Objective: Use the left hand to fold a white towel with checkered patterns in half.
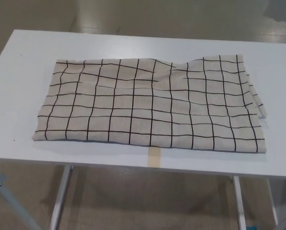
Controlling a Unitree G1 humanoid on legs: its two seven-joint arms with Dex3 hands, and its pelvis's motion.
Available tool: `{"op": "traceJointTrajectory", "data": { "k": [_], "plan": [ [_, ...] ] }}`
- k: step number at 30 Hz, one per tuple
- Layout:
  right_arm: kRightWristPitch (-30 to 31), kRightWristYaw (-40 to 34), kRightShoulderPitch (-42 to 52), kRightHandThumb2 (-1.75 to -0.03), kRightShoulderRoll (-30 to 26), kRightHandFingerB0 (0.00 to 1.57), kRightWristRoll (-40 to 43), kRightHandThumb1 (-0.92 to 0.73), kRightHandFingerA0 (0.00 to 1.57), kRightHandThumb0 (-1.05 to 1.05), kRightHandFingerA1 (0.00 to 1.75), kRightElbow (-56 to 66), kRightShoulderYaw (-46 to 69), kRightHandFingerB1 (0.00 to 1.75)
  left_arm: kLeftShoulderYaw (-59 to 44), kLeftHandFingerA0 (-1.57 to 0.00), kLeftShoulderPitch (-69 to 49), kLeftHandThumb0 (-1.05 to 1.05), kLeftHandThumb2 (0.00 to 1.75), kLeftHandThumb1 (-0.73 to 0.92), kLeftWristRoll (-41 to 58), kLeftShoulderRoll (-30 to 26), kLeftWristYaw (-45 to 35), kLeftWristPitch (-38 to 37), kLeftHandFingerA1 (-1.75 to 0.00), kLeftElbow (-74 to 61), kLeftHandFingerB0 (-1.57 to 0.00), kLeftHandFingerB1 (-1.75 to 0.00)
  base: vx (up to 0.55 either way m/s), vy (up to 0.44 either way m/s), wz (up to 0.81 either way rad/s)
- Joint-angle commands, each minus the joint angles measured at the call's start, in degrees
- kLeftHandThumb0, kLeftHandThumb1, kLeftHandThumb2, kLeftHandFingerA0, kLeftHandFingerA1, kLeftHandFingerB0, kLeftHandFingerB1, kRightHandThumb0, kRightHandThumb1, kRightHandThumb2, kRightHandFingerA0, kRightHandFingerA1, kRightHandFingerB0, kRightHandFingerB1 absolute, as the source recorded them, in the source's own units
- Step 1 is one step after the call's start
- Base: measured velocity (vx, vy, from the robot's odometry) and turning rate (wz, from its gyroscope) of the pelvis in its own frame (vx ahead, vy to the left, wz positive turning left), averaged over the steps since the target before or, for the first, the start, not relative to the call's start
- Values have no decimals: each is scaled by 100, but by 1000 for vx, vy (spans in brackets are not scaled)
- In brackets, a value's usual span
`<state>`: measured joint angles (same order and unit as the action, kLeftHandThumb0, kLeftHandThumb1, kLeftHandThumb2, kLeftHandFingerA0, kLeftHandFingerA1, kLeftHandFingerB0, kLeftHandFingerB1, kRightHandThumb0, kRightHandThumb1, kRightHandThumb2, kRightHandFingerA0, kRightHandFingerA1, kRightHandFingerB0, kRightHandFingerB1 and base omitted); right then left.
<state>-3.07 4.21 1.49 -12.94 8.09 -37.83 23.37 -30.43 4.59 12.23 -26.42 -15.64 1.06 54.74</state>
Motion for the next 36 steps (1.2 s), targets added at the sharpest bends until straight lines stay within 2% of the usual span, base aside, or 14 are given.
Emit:
{"op": "traceJointTrajectory", "data": {
  "k": [1, 3, 4, 6, 12, 13, 14, 16, 17, 22, 23, 28, 29, 36],
  "plan": [
    [-118, 423, -96, -68, 125, 43, 1004, -34, 51, -32, 65, 197, 652, 55, -672, -20, 204, 9, 64, 74, 1007, -188, -1121, 222, -32, 233, -11, -27, 0, 0, 0],
    [-114, 442, -108, -68, 133, 44, 992, -34, 51, -32, 65, 184, 686, 56, -701, -20, 215, 9, 64, 74, 992, -192, -1152, 218, -32, 257, -11, -27, 0, 0, 0],
    [-98, 472, -116, -53, 141, 48, 999, -44, 54, -25, 61, 193, 718, 48, -721, -20, 224, 9, 64, 74, 987, -199, -1199, 191, -32, 286, -11, -27, 0, 0, 0],
    [-90, 493, -113, -68, 150, 44, 1007, -34, 52, -32, 66, 211, 734, 56, -730, -19, 225, 9, 64, 74, 987, -207, -1241, 167, -32, 314, -11, -27, 0, 0, 0],
    [-77, 548, -27, -68, 215, 45, 1024, -34, 53, -31, 66, 383, 699, 56, -223, -12, -174, 12, 62, 71, 573, -196, -1631, -544, -30, -228, -8, -27, 0, 0, 0],
    [-56, 546, -3, -68, 231, 45, 1017, -34, 53, -31, 66, 447, 673, 55, -105, -4, -270, 13, 66, 65, 474, -213, -1705, -739, -31, -344, -10, -25, 0, 0, 0],
    [-40, 550, 45, -53, 263, 48, 989, -43, 54, -24, 59, 572, 612, 47, 129, -3, -467, 10, 106, 69, 231, -255, -1758, -1138, -49, -623, 0, -47, 0, 0, 0],
    [-10, 555, 192, -53, 329, 49, 897, -43, 53, -25, 55, 896, 450, 47, 594, -4, -898, 10, 102, 63, -298, -347, -1656, -1957, -49, -1263, 0, -47, 0, 0, 0],
    [5, 569, 271, -53, 352, 49, 862, -42, 51, -25, 54, 1045, 381, 46, 723, -5, -1064, 12, 61, 52, -453, -370, -1555, -2200, -30, -1513, -9, -21, 0, 0, 0],
    [-54, 771, 650, -67, 491, 46, 737, -35, 49, -36, 58, 1597, 1, 52, 899, -6, -1995, -7, 58, 44, -879, -355, -1312, -3079, -26, -3105, -5, -21, 0, 0, 0],
    [-28, 781, 718, -54, 504, 51, 704, -44, 54, -28, 52, 1710, -81, 44, 883, -4, -2142, -10, 59, 41, -904, -300, -1268, -3152, -27, -3393, -5, -22, 0, 0, 0],
    [70, 941, 1099, -55, 483, 51, 516, -47, 53, -29, 49, 2226, -514, 42, 668, -3, -2787, -15, 59, 36, -1078, 84, -983, -3684, -24, -4853, -5, -22, 0, 0, 0],
    [62, 1001, 1210, -55, 478, 51, 487, -47, 53, -29, 49, 2327, -635, 41, 555, 0, -2930, -19, 62, 24, -1097, 289, -880, -3935, -27, -5348, -1, -23, 0, 0, 0],
    [105, 961, 1338, -55, 385, 47, 390, -48, 53, -31, 50, 2369, -905, 41, 312, 0, -2997, -29, 63, 32, -1061, 1114, -513, -4680, -16, -6618, 0, -3, 0, 0, 0]
  ]
}}
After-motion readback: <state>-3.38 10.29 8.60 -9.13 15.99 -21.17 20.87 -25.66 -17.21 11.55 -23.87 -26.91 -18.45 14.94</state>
